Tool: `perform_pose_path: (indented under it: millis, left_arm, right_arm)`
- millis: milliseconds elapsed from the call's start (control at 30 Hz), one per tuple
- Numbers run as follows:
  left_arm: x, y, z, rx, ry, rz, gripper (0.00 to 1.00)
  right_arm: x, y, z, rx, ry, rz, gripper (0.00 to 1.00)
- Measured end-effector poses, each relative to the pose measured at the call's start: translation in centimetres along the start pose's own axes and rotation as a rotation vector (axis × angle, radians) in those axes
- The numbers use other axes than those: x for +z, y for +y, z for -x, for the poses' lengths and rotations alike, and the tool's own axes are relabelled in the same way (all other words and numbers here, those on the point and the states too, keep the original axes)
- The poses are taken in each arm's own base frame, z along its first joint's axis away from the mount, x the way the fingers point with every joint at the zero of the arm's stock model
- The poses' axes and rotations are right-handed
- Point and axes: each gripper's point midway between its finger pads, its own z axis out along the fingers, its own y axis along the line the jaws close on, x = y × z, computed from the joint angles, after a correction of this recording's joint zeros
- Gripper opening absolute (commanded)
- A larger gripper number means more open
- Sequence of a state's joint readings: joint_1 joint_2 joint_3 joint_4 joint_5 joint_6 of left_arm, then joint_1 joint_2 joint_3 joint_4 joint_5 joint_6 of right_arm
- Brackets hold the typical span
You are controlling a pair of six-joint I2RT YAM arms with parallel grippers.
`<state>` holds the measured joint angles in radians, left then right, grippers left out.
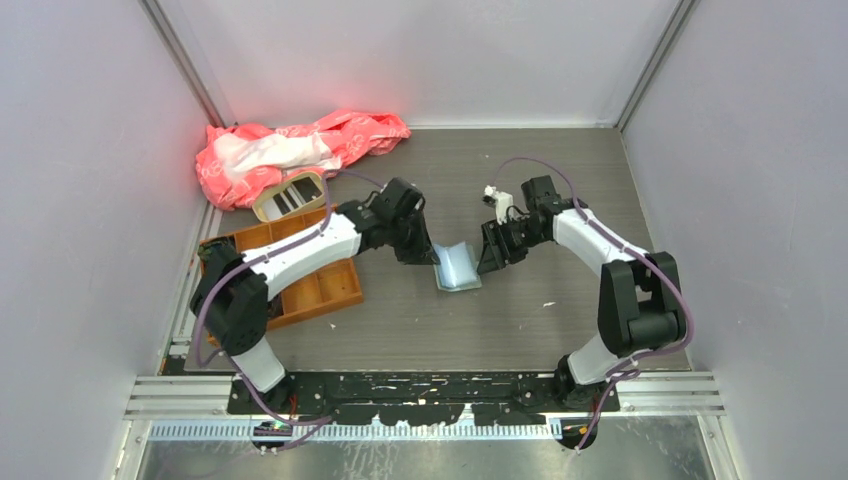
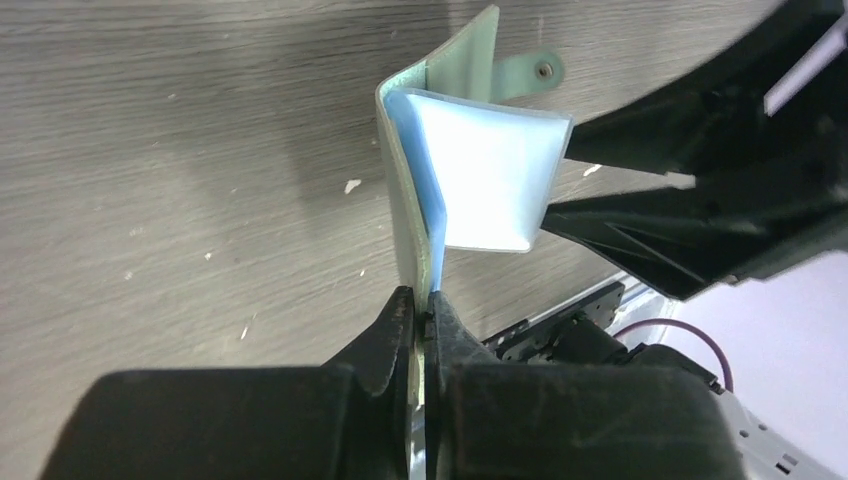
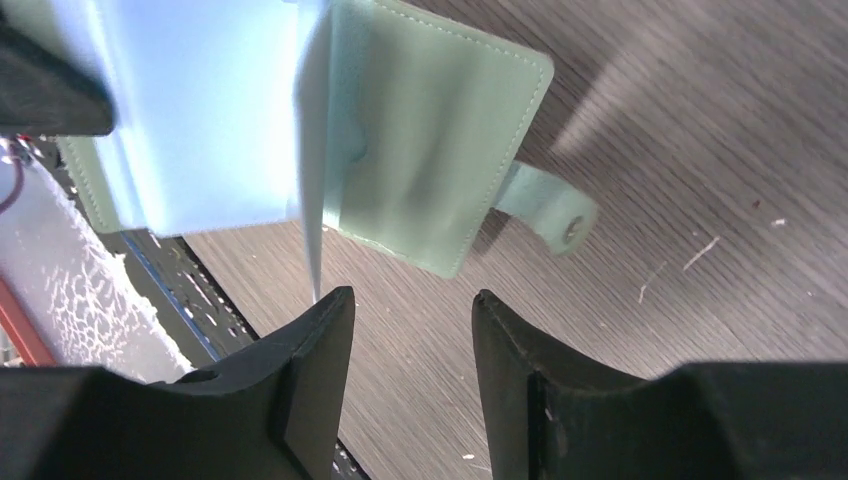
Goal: Put the credit cards into the card holder
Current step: Open the card holder at the center of the board.
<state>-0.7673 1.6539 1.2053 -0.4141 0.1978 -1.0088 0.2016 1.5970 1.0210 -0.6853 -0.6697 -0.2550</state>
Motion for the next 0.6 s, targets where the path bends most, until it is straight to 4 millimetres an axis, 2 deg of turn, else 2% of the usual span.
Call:
perform_pose_path:
  millis: [100,200,267,367,500,600]
  left_arm:
    - [-0.8,0.5,0.3,0.042,0.065,0.111,0.0]
    - [-0.1,2.2,-0.1,0.07,0.149,0.231,0.0]
    - [0.7,3.6,-0.8,0.081,0.208,0.3,0.0]
    - [1.2,5.4,-1.9,0.083,0.283,0.377,0.0]
    - [1.1,5.4,-2.0,0.093,0.308,0.392,0.0]
    - [1.1,5.0,-1.9,0.092,0.308,0.374,0.0]
  right_arm:
    - [-0.5,1.1,0.9,-0.02,-0.057,0.03,0.53]
    - [-0.2,1.5,0.9,0.0,-0.075,0.062,0.52]
    - [0.0,1.9,0.9,0.022,-0.082,0.084,0.5]
    - [0.5,2.7,1.4,0.045,-0.1,0.12,0.42]
    - [2.8,4.1,1.0,0.044,-0.047,0.154,0.28]
    - [5.3,4.2,0.0,0.074,0.045,0.148,0.24]
